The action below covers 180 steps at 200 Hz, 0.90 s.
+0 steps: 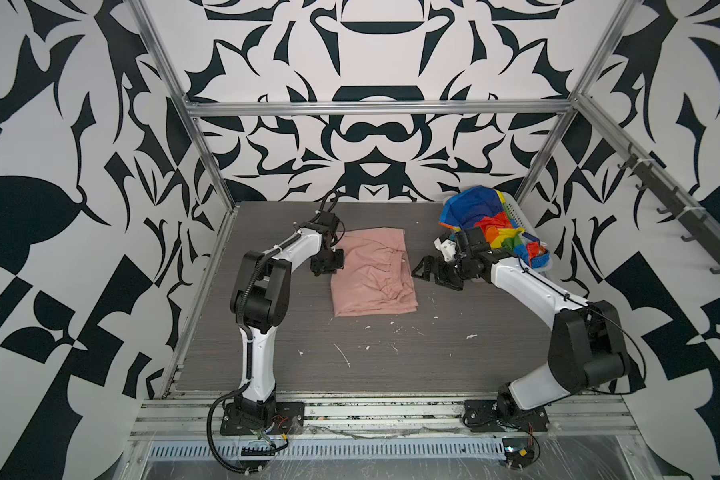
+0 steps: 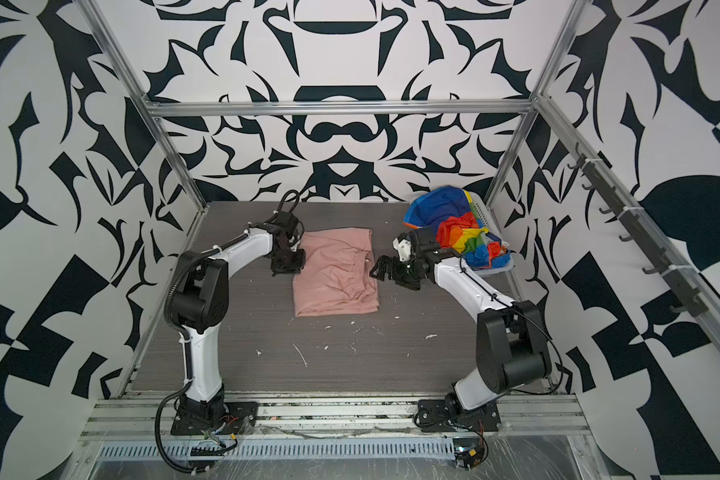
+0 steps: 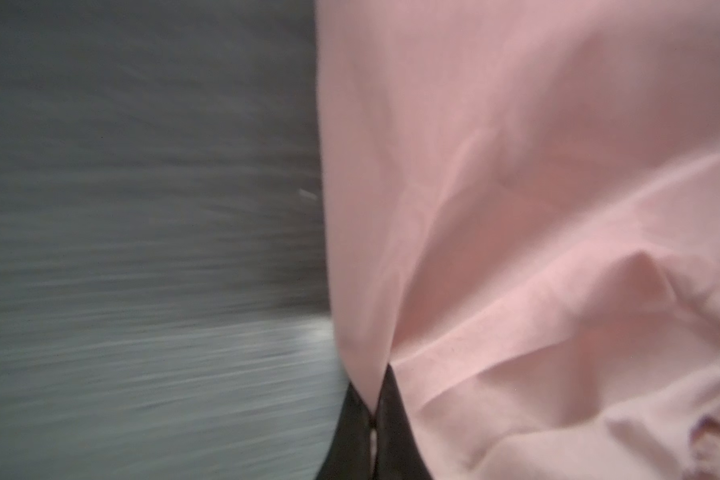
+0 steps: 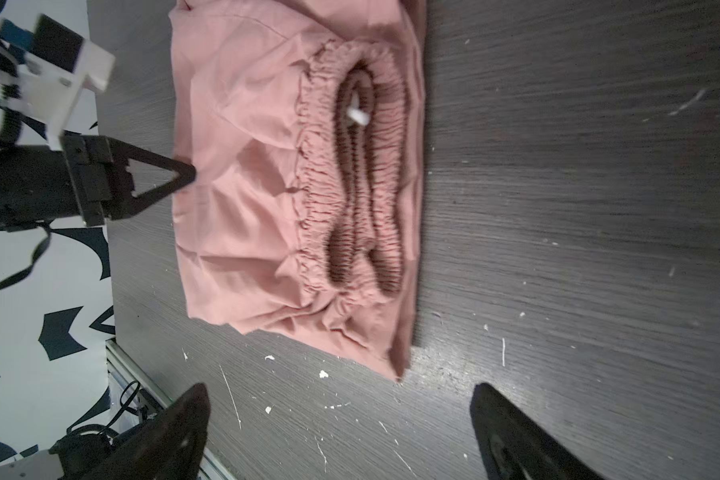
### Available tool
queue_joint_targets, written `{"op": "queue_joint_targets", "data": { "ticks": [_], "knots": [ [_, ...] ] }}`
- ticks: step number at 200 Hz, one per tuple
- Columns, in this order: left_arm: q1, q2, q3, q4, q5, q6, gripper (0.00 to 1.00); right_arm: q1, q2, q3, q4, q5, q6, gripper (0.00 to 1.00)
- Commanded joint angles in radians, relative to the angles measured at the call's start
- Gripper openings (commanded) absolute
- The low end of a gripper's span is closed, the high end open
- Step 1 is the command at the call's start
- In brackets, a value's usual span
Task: Fold and stack the shorts
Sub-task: 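Drag the folded shorts with the left gripper toward the table's far corner, then release the shorts with the left gripper while the right gripper reaches into the basket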
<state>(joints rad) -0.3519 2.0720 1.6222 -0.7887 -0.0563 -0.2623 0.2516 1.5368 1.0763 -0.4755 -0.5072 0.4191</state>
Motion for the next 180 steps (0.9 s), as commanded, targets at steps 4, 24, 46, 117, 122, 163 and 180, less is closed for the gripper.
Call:
{"op": "queue_joint_targets", "data": {
  "ticks": [4, 24, 46, 117, 122, 163, 180],
  "knots": [
    [0.053, 0.04, 0.108, -0.161, -0.384, 0.208, 0.0, 0.0, -0.024, 0.053, -0.004, 0.015, 0.01, 1.0],
    [0.111, 0.076, 0.14, -0.117, -0.507, 0.329, 0.0, 0.006, -0.015, 0.073, 0.005, 0.018, 0.016, 1.0],
    [0.21, 0.128, 0.231, -0.11, -0.523, 0.372, 0.0, 0.015, 0.001, 0.111, -0.019, 0.038, 0.002, 1.0],
    [0.416, 0.28, 0.432, 0.032, -0.517, 0.547, 0.0, 0.018, 0.071, 0.182, -0.068, 0.052, -0.014, 1.0],
    [0.432, 0.29, 0.45, 0.026, -0.504, 0.545, 0.0, 0.018, 0.077, 0.187, -0.07, 0.054, -0.014, 1.0],
    [0.501, 0.365, 0.58, 0.016, -0.474, 0.551, 0.0, 0.018, 0.129, 0.224, -0.068, 0.06, -0.001, 1.0],
    [0.525, 0.39, 0.619, -0.003, -0.453, 0.535, 0.0, 0.018, 0.145, 0.236, -0.067, 0.063, 0.002, 1.0]
  ]
}}
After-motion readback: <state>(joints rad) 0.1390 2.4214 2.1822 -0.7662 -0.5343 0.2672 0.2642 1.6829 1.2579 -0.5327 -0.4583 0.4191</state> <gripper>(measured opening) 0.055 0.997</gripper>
